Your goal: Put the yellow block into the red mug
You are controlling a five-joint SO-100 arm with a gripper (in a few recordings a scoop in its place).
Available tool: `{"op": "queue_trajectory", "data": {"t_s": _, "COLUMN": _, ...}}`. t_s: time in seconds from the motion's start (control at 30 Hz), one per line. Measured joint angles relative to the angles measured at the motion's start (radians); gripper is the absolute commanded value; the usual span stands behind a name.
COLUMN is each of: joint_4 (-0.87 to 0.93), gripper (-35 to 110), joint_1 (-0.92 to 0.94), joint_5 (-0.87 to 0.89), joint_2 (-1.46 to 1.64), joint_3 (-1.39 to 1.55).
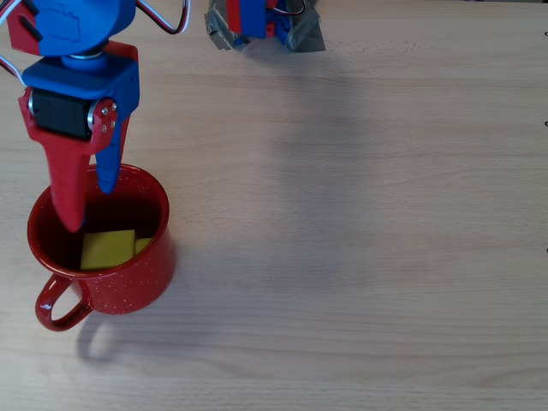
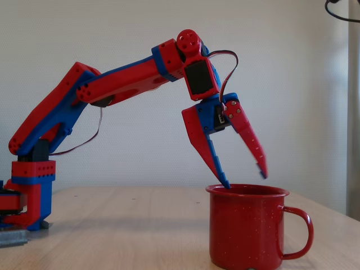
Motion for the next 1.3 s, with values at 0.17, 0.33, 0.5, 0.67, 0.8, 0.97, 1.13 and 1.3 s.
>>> {"op": "queue_trajectory", "data": {"t_s": 0.17, "joint_4": 0.009, "gripper": 0, "joint_1": 0.0, "joint_5": -0.003, "joint_2": 0.0, "joint_3": 0.0}}
{"op": "queue_trajectory", "data": {"t_s": 0.33, "joint_4": 0.015, "gripper": 0, "joint_1": 0.0, "joint_5": -0.003, "joint_2": 0.0, "joint_3": 0.003}}
{"op": "queue_trajectory", "data": {"t_s": 0.5, "joint_4": -0.043, "gripper": 0, "joint_1": -0.003, "joint_5": -0.002, "joint_2": 0.055, "joint_3": 0.124}}
{"op": "queue_trajectory", "data": {"t_s": 0.67, "joint_4": -0.098, "gripper": 0, "joint_1": -0.032, "joint_5": 0.028, "joint_2": 0.212, "joint_3": 0.253}}
{"op": "queue_trajectory", "data": {"t_s": 0.8, "joint_4": -0.144, "gripper": 0, "joint_1": -0.052, "joint_5": 0.075, "joint_2": 0.354, "joint_3": 0.348}}
{"op": "queue_trajectory", "data": {"t_s": 0.97, "joint_4": -0.164, "gripper": 0, "joint_1": -0.097, "joint_5": 0.133, "joint_2": 0.499, "joint_3": 0.463}}
{"op": "queue_trajectory", "data": {"t_s": 1.13, "joint_4": -0.183, "gripper": 0, "joint_1": -0.133, "joint_5": 0.147, "joint_2": 0.701, "joint_3": 0.612}}
{"op": "queue_trajectory", "data": {"t_s": 1.3, "joint_4": -0.227, "gripper": 0, "joint_1": -0.179, "joint_5": 0.147, "joint_2": 0.942, "joint_3": 0.821}}
